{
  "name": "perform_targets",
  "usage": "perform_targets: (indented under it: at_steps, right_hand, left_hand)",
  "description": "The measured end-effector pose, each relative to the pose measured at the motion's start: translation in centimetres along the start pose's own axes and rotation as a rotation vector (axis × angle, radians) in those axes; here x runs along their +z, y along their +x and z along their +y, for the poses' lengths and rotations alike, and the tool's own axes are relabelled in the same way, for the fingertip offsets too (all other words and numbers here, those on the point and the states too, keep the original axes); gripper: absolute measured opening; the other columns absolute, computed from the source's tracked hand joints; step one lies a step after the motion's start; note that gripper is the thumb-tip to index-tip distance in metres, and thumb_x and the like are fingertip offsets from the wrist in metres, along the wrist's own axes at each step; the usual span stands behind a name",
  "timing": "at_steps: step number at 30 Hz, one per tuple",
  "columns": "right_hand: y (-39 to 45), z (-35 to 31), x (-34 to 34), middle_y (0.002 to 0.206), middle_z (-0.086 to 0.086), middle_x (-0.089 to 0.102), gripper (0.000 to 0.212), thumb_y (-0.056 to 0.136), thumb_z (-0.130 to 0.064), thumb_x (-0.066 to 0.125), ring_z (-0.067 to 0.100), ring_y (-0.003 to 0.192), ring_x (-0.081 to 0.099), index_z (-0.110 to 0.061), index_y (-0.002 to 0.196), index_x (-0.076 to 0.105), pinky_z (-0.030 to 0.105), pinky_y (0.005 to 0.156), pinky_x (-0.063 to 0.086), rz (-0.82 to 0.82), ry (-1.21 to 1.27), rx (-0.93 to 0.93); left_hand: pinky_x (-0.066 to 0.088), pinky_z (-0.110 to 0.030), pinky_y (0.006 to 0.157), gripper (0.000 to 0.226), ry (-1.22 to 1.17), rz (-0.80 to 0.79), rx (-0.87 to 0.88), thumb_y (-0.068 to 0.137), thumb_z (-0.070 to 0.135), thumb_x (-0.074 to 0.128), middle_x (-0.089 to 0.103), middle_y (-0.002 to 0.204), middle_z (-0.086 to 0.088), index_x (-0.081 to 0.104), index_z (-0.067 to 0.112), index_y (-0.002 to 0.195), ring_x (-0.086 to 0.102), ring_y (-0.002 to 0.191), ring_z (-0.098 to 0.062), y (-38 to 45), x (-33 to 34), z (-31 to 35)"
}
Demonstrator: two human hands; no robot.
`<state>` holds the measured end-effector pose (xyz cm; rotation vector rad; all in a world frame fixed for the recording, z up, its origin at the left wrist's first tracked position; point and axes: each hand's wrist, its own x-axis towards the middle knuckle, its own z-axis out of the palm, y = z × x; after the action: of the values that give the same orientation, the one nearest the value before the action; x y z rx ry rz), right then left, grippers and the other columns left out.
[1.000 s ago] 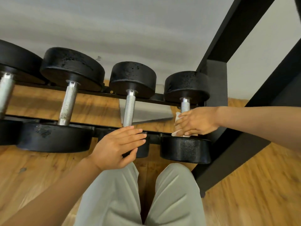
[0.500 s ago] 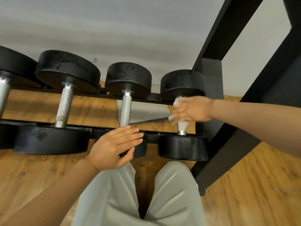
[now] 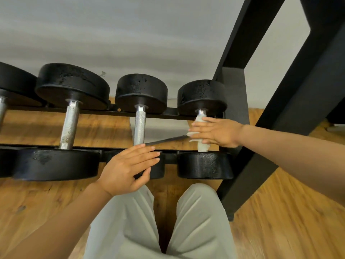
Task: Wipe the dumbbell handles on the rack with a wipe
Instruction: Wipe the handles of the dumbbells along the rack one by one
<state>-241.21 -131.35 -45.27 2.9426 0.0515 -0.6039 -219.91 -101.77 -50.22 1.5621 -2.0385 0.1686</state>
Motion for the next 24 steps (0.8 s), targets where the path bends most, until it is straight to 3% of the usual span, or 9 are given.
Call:
perform_targets:
  at_steps: [3,5,7,10,14,16,19,21,24]
  right_hand:
    - [1.3,-0.8,0.5,0.164,-0.003,0.002,0.061,0.101,-0.048,0.008,0.011,0.148,-0.012,-0.021,0.156,0.009,0.037,0.122,-0.004,0.185,0.21,0.275]
    - [1.8,-2.1,0.8,0.164,0.001,-0.004,0.062,0.103,-0.047,0.017,0.013,0.146,-0.02,-0.017,0.156,0.008,0.035,0.12,-0.013,0.231,0.282,0.328]
    - [1.5,-3.0,1.0,0.163,0.001,-0.013,0.056,0.107,-0.034,0.03,0.012,0.138,-0.033,-0.016,0.156,0.01,0.023,0.107,-0.024,0.145,0.366,0.315]
    - [0.5,-2.2,0.7,0.16,-0.006,-0.023,0.058,0.107,-0.031,0.029,0.013,0.134,-0.041,-0.021,0.156,0.001,0.012,0.095,-0.033,-0.002,0.341,0.171]
    - [-0.2,-0.9,1.0,0.158,-0.01,-0.023,0.057,0.103,-0.044,0.018,0.017,0.142,-0.033,-0.028,0.155,-0.002,0.032,0.115,-0.021,-0.027,0.126,0.043]
    - [-0.2,-1.0,1.1,0.159,-0.009,-0.021,0.061,0.099,-0.048,0.012,0.014,0.144,-0.029,-0.028,0.155,-0.003,0.033,0.117,-0.018,0.024,0.082,0.084]
    - [0.7,-1.6,1.1,0.16,-0.007,-0.016,0.058,0.104,-0.041,0.021,0.01,0.146,-0.022,-0.024,0.155,-0.001,0.032,0.12,-0.011,0.201,0.233,0.275]
    - [1.5,-2.6,1.1,0.161,-0.005,-0.016,0.057,0.107,-0.031,0.028,0.008,0.143,-0.025,-0.02,0.156,0.0,0.022,0.115,-0.018,0.273,0.38,0.368]
    - [0.9,-3.4,0.7,0.158,-0.007,-0.026,0.06,0.106,-0.024,0.034,0.005,0.135,-0.036,-0.02,0.156,0.001,0.017,0.102,-0.023,0.133,0.593,0.348]
  left_hand:
    - [0.038,-0.037,0.114,0.031,0.004,-0.01,0.003,0.094,0.023,0.054,0.066,0.128,0.001,0.073,0.015,0.118,0.056,0.127,-0.013,0.0,0.0,0.1]
    - [0.038,-0.036,0.115,0.031,0.013,-0.011,0.003,0.094,0.023,0.054,0.066,0.127,0.0,0.073,0.014,0.118,0.056,0.127,-0.014,0.1,-0.1,0.0]
    - [0.038,-0.037,0.114,0.031,0.018,-0.015,-0.001,0.094,0.023,0.054,0.066,0.127,0.0,0.073,0.014,0.118,0.057,0.127,-0.014,0.0,0.0,0.0]
    - [0.036,-0.035,0.115,0.032,0.017,-0.016,-0.004,0.095,0.023,0.053,0.066,0.128,0.001,0.072,0.014,0.118,0.055,0.128,-0.014,0.0,0.0,0.1]
    - [0.035,-0.034,0.116,0.032,0.025,-0.02,0.002,0.093,0.021,0.054,0.065,0.129,0.001,0.073,0.013,0.118,0.055,0.129,-0.014,0.1,0.0,0.1]
    - [0.035,-0.034,0.116,0.032,0.027,-0.02,0.003,0.093,0.021,0.054,0.064,0.129,0.001,0.073,0.013,0.118,0.054,0.129,-0.014,0.1,0.0,0.0]
    - [0.034,-0.033,0.117,0.032,0.034,-0.025,0.003,0.093,0.021,0.054,0.064,0.13,0.001,0.072,0.013,0.119,0.054,0.13,-0.014,0.0,0.0,0.1]
    - [0.033,-0.033,0.117,0.033,0.042,-0.027,0.0,0.094,0.021,0.053,0.064,0.129,0.001,0.073,0.013,0.118,0.054,0.129,-0.014,0.1,0.0,0.2]
    - [0.033,-0.034,0.117,0.033,0.055,-0.032,0.002,0.095,0.022,0.052,0.065,0.129,0.0,0.072,0.013,0.119,0.054,0.129,-0.014,0.1,0.0,0.1]
